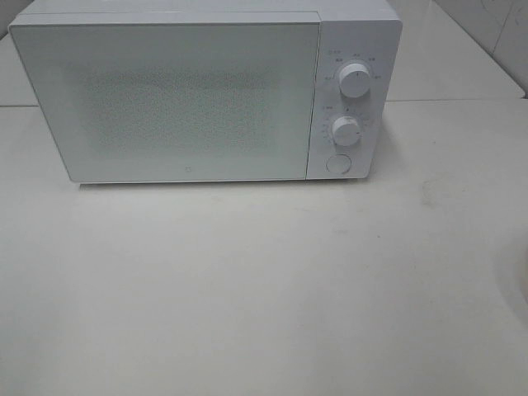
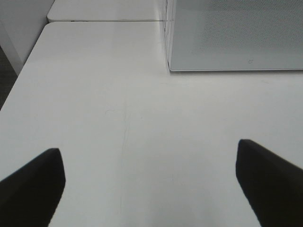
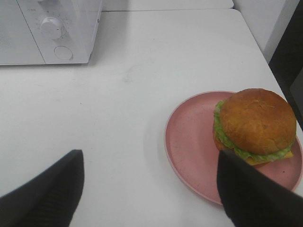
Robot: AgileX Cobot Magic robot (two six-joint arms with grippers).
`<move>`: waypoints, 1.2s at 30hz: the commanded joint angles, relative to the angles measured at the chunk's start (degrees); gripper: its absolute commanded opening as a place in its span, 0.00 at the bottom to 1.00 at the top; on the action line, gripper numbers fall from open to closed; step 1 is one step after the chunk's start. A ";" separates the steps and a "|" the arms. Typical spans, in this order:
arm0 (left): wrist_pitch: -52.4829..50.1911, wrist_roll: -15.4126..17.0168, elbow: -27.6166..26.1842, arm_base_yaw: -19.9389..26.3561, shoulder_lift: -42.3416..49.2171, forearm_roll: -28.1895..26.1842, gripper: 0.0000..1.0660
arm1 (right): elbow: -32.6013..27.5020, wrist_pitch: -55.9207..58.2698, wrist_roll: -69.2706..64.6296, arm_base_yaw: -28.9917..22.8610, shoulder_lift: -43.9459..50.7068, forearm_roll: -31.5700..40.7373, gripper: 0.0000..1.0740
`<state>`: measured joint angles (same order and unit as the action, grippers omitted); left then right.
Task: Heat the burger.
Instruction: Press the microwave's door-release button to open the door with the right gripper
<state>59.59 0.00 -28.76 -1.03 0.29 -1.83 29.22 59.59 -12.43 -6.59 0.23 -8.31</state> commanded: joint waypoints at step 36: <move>-0.17 0.00 0.17 0.29 1.15 -0.29 0.84 | 1.26 -2.69 -0.17 0.17 -9.40 -0.06 0.70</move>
<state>59.59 0.00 -28.76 -1.03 0.29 -1.83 29.97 57.70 -12.43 -6.59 -8.88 -8.31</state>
